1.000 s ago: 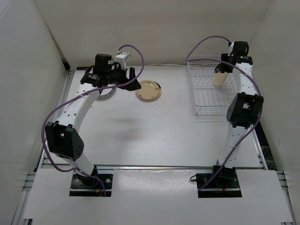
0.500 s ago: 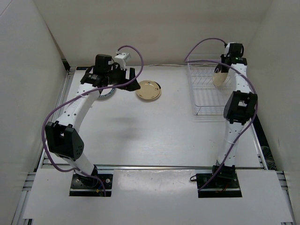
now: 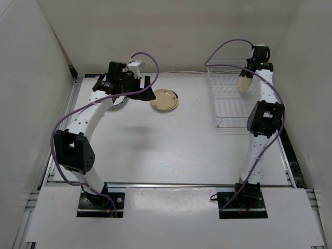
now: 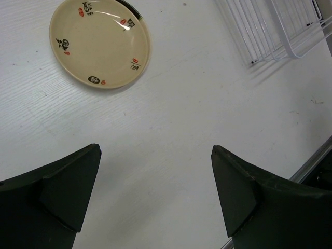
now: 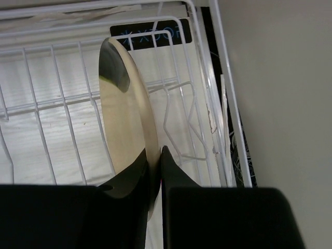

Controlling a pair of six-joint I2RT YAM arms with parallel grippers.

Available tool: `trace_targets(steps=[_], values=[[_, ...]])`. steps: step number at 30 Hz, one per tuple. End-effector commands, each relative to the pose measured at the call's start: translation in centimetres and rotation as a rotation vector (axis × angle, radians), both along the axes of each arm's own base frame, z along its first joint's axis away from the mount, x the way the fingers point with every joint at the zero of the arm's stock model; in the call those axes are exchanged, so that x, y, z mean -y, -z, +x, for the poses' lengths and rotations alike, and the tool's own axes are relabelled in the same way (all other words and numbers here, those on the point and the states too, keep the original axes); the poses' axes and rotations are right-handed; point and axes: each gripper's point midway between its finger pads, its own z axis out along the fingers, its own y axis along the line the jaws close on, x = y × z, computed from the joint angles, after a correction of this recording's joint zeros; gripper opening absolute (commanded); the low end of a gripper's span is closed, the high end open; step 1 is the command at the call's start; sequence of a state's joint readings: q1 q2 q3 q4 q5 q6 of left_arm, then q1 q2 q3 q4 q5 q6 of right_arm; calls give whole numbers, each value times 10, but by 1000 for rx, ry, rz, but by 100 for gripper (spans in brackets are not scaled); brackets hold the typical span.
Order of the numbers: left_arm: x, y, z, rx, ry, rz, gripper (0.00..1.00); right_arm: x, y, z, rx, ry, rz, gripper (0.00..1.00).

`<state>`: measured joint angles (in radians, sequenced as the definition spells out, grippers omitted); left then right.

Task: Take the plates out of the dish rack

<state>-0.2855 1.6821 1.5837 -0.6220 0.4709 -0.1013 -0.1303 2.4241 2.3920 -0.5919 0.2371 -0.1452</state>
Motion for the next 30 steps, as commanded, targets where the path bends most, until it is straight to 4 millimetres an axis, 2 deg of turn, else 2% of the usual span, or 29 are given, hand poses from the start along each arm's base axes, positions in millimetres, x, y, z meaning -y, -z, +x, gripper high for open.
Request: trace_targets(steps=[1,2,3,6,7,8,10,11,13,14,15,16,17,18,19,20,21,22,23,25,26,30], values=[[3,-21,5,45,-10,-17,99,6,-110,1,249,106,-33,0],[3,-22,7,54,-10,-19,99,15,-117,-4,256,152,-63,0],[3,-22,7,48,-14,-24,99,12,-132,-6,287,160,-73,0],[4,-23,7,42,-19,-29,99,16,-158,-19,322,208,-106,0],[4,-23,6,36,-24,-35,99,15,-161,-22,322,209,-106,0],[4,-23,6,27,-32,-42,100,12,-176,-29,345,214,-112,0],[2,-26,10,33,-61,-38,100,11,-185,-37,356,214,-112,0],[1,-25,10,26,-76,-40,100,1,-204,-42,387,184,-108,0],[0,-37,17,56,-98,-47,100,-6,-221,-50,409,149,-89,0],[-1,-37,17,48,-114,-52,100,-15,-239,-58,440,112,-58,0],[0,-44,18,56,-120,-64,100,-25,-246,-62,451,69,-19,0],[2,-49,18,56,-113,-81,100,-57,-240,-63,426,-84,81,0],[9,-53,13,54,-70,-110,100,-80,-250,-73,428,-191,150,0],[12,-50,12,22,-55,-140,100,-104,-247,-80,404,-295,228,0],[17,-53,6,6,-23,-167,100,-129,-228,-90,334,-392,331,0],[28,-53,-3,-24,52,-209,100,-153,-220,-100,292,-492,434,0],[34,-58,-9,-28,99,-239,100,-200,-220,-125,230,-666,643,0],[39,-54,-16,-52,152,-261,100,-216,-208,-137,165,-728,752,0],[47,-62,-31,-69,247,-311,100,-246,-180,-156,52,-787,851,0],[51,-51,-40,-118,287,-334,100,-273,-159,-178,-43,-866,931,0],[51,-52,-42,-121,296,-340,100,-294,-146,-195,-119,-921,1000,0],[51,-54,-48,-123,305,-346,100,-330,-136,-213,-210,-1029,1084,0]])
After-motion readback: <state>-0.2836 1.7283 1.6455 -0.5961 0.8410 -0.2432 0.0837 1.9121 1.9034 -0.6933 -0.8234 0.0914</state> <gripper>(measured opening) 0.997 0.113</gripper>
